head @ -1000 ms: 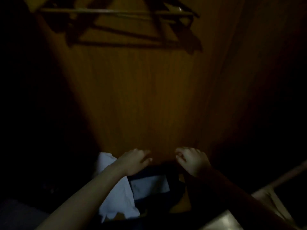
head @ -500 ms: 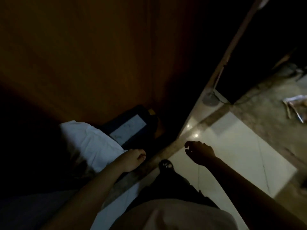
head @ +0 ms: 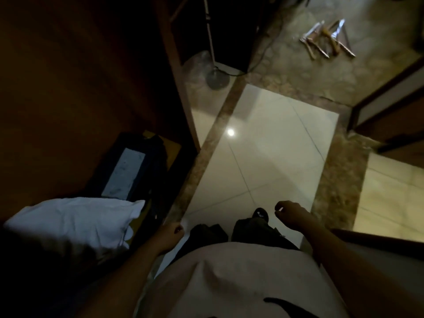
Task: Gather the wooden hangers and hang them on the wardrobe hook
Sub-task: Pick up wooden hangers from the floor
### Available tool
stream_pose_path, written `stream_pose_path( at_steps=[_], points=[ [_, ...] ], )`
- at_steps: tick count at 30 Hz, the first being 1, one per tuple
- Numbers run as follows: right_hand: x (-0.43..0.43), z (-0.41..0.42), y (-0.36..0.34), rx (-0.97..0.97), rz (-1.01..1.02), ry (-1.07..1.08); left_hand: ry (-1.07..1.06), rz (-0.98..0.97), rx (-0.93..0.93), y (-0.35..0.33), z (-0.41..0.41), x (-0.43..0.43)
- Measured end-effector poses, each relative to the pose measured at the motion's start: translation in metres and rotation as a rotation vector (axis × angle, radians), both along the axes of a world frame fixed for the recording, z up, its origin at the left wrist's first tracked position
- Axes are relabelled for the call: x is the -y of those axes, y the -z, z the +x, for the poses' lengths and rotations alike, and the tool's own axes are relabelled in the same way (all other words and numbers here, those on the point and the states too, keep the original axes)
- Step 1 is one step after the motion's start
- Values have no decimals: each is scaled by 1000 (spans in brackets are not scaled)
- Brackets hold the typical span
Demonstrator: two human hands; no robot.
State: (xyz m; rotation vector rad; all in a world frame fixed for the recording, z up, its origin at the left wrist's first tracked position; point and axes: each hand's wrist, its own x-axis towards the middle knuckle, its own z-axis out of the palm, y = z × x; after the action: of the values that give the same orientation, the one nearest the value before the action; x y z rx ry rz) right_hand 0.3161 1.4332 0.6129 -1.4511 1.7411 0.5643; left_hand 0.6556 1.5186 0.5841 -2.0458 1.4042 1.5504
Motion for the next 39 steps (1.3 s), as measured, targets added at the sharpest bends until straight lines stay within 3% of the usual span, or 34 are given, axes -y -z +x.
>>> stream_pose_path(
  at_steps=[9, 21, 39],
  points=[
    [-36, -147, 23, 107, 68, 407, 24, 105, -24, 3, -123, 51],
    [14, -247, 25, 167, 45, 588, 180, -25, -15, -2, -254, 180],
    [340, -171, 14, 321, -68, 439, 160, 55, -22, 5, -201, 429]
  ],
)
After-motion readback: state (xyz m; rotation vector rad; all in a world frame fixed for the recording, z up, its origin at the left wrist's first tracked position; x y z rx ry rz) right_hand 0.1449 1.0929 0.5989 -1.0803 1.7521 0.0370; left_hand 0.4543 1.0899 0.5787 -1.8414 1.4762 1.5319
